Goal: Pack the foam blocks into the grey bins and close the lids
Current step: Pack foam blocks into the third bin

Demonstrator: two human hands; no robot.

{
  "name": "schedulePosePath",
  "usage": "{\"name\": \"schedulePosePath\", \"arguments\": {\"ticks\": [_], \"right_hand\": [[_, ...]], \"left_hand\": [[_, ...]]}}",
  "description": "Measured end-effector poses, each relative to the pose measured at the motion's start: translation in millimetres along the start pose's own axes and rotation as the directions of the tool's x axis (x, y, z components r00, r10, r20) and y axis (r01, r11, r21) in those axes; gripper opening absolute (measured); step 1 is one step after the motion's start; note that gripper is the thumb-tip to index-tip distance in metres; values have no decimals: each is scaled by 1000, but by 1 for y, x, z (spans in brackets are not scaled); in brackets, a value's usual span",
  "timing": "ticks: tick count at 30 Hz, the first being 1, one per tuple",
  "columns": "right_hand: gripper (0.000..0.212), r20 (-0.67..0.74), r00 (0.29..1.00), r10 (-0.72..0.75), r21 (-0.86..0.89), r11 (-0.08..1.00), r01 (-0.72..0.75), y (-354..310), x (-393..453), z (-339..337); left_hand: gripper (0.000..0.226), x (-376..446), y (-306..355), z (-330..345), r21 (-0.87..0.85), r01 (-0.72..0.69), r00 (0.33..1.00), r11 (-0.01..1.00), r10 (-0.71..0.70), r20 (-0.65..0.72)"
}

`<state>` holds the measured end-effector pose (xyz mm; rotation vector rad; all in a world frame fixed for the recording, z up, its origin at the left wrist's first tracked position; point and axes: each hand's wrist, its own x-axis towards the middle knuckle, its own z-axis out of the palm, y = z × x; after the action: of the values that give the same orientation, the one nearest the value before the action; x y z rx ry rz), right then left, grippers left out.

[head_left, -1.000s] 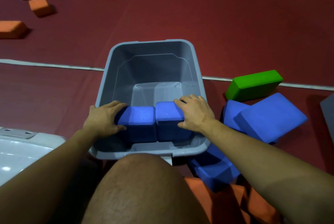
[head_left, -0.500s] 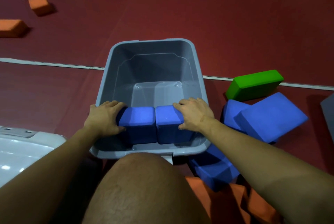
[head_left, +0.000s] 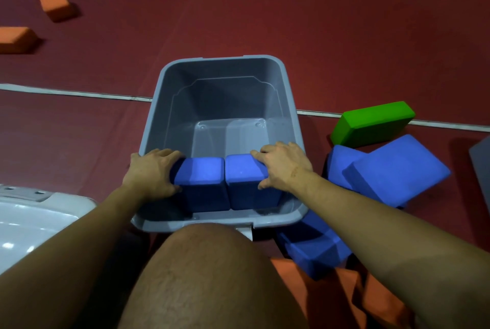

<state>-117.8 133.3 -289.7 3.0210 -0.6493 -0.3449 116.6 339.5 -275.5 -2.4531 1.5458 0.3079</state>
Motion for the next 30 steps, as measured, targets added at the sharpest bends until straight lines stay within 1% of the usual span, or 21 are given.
{"name": "schedulePosePath", "arguments": {"ticks": [6, 11, 15, 17, 19, 20, 22, 24, 26, 27, 30], "right_hand": [[83, 1, 1000, -16, 1, 1000, 16, 2, 2, 1], [78, 2, 999, -33, 15, 999, 33, 5, 2, 3], [87, -21, 999, -49, 48, 998, 50, 6, 0, 4], [88, -83, 996, -29, 169, 985, 43, 8, -5, 2], [85, -187, 982, 23, 342, 939, 43, 13, -13, 0], [83, -260, 964, 57, 414, 909, 57, 17, -18, 0], [76, -403, 907, 119, 488, 867, 103, 25, -32, 2], [68, -506, 847, 162, 495, 859, 131, 36, -51, 2], [60, -583, 787, 200, 482, 865, 137, 49, -74, 3], [56, -600, 772, 211, 472, 873, 128, 57, -86, 5], [55, -580, 787, 211, 447, 890, 91, 79, -127, 21]], "left_hand": [[80, 1, 0, 2, 28, -3, 1000, 1000, 3, -8], [96, 4, 1, 3, 72, -4, 1000, 997, 4, 9], [100, 4, 2, 1, 38, 5, 1000, 999, -5, 8], [99, 1, 3, -3, 5, 20, 1000, 1000, -20, 18], [98, 1, 6, -12, -83, 59, 997, 995, -54, 61], [98, 2, 7, -18, -130, 81, 994, 988, -70, 89], [103, 7, 13, -34, -160, 104, 989, 982, -85, 122], [99, 13, 26, -55, -167, 98, 987, 981, -74, 143], [87, 20, 46, -81, -187, 75, 978, 979, -35, 207], [82, 22, 60, -96, -179, 53, 969, 982, -7, 247], [75, 29, 109, -137, -118, -49, 942, 992, 85, 325]]}}
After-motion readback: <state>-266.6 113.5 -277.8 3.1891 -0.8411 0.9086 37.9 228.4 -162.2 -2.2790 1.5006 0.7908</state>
